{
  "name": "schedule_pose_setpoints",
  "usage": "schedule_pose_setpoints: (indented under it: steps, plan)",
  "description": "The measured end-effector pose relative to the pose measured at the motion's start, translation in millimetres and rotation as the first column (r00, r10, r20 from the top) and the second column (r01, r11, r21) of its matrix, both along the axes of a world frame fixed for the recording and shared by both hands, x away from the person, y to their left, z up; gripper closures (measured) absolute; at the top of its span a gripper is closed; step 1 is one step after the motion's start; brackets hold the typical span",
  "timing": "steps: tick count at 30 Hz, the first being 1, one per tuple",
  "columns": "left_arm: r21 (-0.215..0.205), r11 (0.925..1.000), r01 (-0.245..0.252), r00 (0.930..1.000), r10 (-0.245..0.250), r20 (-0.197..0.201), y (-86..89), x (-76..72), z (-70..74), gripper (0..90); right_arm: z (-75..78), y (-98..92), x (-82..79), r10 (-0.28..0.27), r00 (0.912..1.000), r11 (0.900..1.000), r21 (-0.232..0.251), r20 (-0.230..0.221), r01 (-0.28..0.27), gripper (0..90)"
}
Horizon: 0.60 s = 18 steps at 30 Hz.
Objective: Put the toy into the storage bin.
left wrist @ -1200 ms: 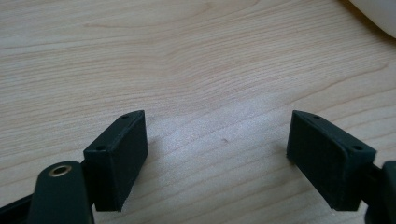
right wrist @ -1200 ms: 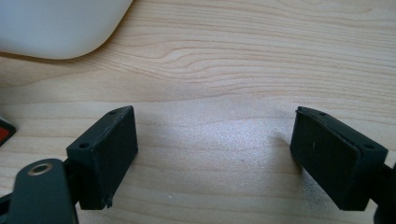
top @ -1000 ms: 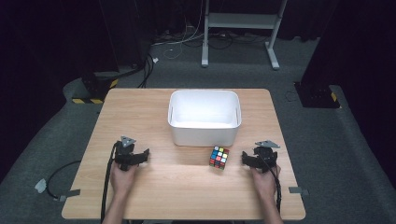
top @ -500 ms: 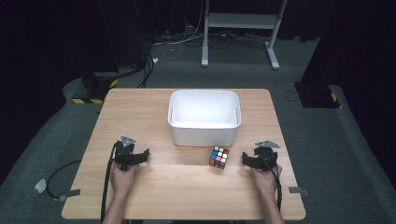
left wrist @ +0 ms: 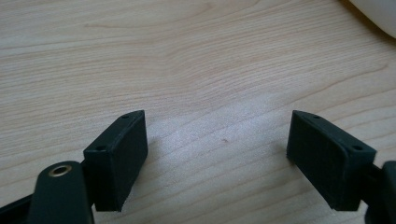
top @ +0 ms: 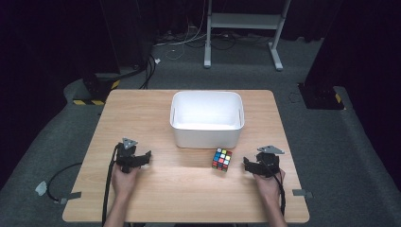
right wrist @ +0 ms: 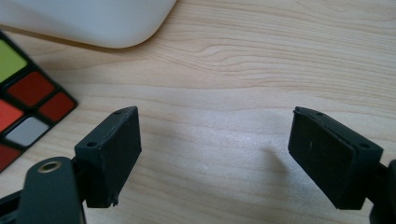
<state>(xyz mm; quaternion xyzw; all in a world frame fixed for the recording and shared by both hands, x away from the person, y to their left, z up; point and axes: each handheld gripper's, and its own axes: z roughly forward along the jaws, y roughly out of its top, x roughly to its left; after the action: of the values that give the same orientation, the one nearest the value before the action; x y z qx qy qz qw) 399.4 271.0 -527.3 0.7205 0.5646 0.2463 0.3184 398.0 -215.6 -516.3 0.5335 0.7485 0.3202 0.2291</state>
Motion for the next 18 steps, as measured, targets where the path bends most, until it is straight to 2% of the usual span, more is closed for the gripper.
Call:
schedule_pose_setpoints:
  steps: [15,18]
  plan:
    - [0.000,1.0000,0.000,1.0000,0.000,0.000,0.0,0.3,0.0,20.4,6.4,5.0,-24.8,0.069,0.9972,0.997,0.032,0.027,-0.070,16.8]
    - [0.000,1.0000,0.000,1.0000,0.000,0.000,0.0,0.4,0.0,20.4,7.3,6.7,-30.8,0.088,0.9957,0.995,0.052,0.031,-0.089,16.6]
